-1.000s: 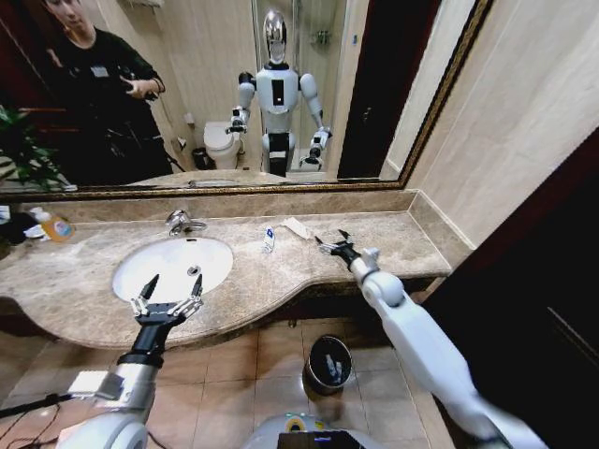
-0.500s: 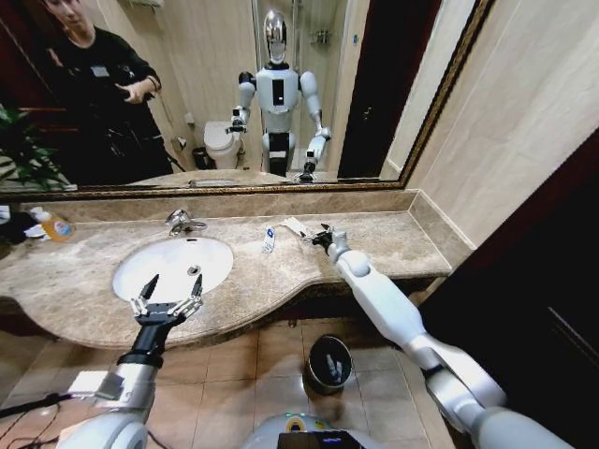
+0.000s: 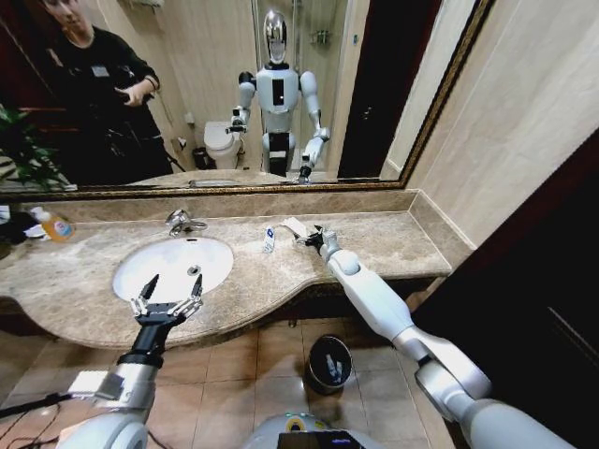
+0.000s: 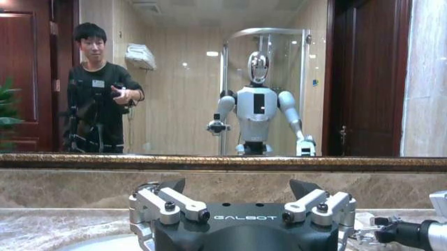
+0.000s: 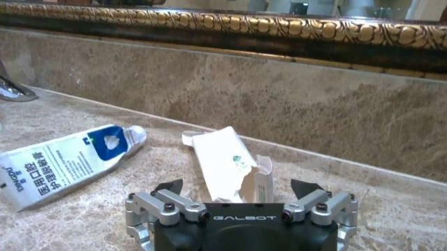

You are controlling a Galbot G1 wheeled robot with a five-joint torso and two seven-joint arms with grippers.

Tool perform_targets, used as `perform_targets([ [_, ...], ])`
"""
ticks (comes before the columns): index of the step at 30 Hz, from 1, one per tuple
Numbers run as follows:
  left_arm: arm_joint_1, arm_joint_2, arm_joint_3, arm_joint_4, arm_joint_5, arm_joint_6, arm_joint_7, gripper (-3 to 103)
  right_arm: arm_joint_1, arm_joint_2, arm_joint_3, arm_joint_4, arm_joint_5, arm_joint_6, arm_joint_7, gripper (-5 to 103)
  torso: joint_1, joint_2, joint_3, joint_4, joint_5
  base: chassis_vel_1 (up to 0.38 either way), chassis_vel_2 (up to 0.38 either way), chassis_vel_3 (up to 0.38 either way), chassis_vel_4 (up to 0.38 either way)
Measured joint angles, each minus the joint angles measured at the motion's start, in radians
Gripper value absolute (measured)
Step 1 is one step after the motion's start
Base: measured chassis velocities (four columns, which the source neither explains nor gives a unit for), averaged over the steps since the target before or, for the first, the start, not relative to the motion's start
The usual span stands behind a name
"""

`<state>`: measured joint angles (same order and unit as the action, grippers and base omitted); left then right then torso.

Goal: Pick up the trash from the sink and place it in the trash bin.

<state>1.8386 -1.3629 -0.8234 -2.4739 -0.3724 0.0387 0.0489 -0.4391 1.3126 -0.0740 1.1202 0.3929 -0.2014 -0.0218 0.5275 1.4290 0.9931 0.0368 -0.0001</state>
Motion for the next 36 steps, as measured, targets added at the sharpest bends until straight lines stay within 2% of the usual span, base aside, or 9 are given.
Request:
perform_targets([
  [6, 0.000, 0.000, 0.000, 0.000, 0.000, 0.000, 0.000, 100, 0.001, 0.004, 0.007, -0.003, 0.000, 0.000, -0.003, 103, 0.000, 0.000, 0.000, 0.0000, 0.0000, 0.000, 0.000, 0.000, 0.000],
  [16, 0.000, 0.000, 0.000, 0.000, 0.000, 0.000, 0.000, 100, -0.009, 0.002, 0.011, 0.001, 0.000, 0.007, -0.002, 69, 0.000, 0.000, 0.000, 0.0000, 0.0001, 0.000, 0.000, 0.000, 0.000],
  [17, 0.000, 0.000, 0.000, 0.000, 0.000, 0.000, 0.000, 100, -0.012, 0.002, 0.011, 0.005, 0.000, 0.008, -0.002, 58, 0.000, 0.000, 0.000, 0.0000, 0.0001, 0.000, 0.000, 0.000, 0.000],
  [19, 0.000, 0.000, 0.000, 0.000, 0.000, 0.000, 0.000, 100, -0.013, 0.002, 0.011, 0.007, 0.000, 0.008, -0.002, 58, 0.000, 0.000, 0.000, 0.0000, 0.0001, 0.000, 0.000, 0.000, 0.000],
  [20, 0.000, 0.000, 0.000, 0.000, 0.000, 0.000, 0.000, 100, -0.016, 0.001, 0.011, 0.010, 0.000, 0.009, -0.001, 47, 0.000, 0.000, 0.000, 0.0000, 0.0001, 0.000, 0.000, 0.000, 0.000],
  [24, 0.000, 0.000, 0.000, 0.000, 0.000, 0.000, 0.000, 100, -0.021, 0.000, 0.012, 0.016, 0.000, 0.010, 0.000, 42, 0.000, 0.000, 0.000, 0.0000, 0.0001, 0.000, 0.000, 0.000, 0.000],
  [25, 0.000, 0.000, 0.000, 0.000, 0.000, 0.000, 0.000, 100, -0.026, -0.003, 0.012, 0.023, 0.001, 0.010, 0.001, 31, 0.000, 0.000, 0.000, 0.0000, 0.0001, 0.000, 0.000, 0.000, 0.000],
  [27, 0.000, 0.000, 0.000, 0.000, 0.000, 0.000, 0.000, 100, -0.029, -0.004, 0.012, 0.027, 0.001, 0.010, 0.001, 31, 0.000, 0.000, 0.000, 0.0000, 0.0001, 0.000, 0.000, 0.000, 0.000],
  [36, 0.000, 0.000, 0.000, 0.000, 0.000, 0.000, 0.000, 100, -0.057, -0.022, 0.016, 0.098, 0.016, 0.007, 0.019, 1, 0.000, 0.000, 0.000, 0.0001, 0.0002, 0.000, 0.000, 0.000, 0.000],
])
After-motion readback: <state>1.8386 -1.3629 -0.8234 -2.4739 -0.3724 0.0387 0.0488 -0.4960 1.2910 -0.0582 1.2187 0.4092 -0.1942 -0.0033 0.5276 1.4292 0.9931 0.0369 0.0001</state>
